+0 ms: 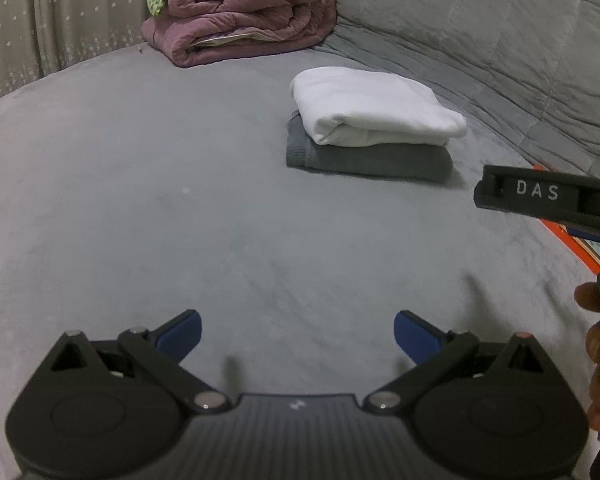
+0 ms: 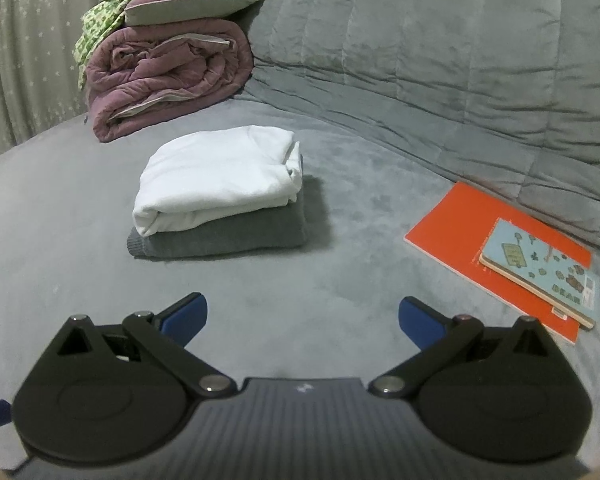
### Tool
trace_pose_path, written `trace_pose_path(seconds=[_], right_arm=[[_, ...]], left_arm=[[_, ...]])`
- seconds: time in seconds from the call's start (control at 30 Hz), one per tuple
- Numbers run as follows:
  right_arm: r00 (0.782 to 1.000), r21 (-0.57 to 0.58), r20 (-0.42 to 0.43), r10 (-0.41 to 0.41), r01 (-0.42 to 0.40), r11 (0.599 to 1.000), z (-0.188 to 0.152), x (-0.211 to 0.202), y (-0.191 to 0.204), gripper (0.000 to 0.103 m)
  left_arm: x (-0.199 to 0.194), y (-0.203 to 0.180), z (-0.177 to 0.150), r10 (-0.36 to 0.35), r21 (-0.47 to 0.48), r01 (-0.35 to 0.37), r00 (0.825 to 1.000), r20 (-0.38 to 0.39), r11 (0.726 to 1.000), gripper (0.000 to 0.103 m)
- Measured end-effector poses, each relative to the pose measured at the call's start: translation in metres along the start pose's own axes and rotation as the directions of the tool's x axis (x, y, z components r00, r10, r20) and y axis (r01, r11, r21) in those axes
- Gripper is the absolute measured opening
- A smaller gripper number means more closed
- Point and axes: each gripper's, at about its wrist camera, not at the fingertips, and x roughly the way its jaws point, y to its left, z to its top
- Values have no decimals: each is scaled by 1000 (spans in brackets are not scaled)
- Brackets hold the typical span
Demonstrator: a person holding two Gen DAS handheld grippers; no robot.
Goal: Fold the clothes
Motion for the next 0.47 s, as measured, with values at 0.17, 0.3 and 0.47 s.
trace_pose_path(seconds=[0.17,0.3,0.47], right_arm=[[1000,-2,-4,-1,1,1000,-1,0,1,103],[1000,-8,-8,0,0,1000,-2,2,2,103],[1000,-14,-11,0,0,1000,-3,4,3,103]], left_arm=[[-1,1,-1,-1,-5,1,1000,2,1000,103],[-2,3,-1,-2,-10,2,1000,4,1000,103],[-2,6,-1,-1,-15,1,1000,4,1000,103]])
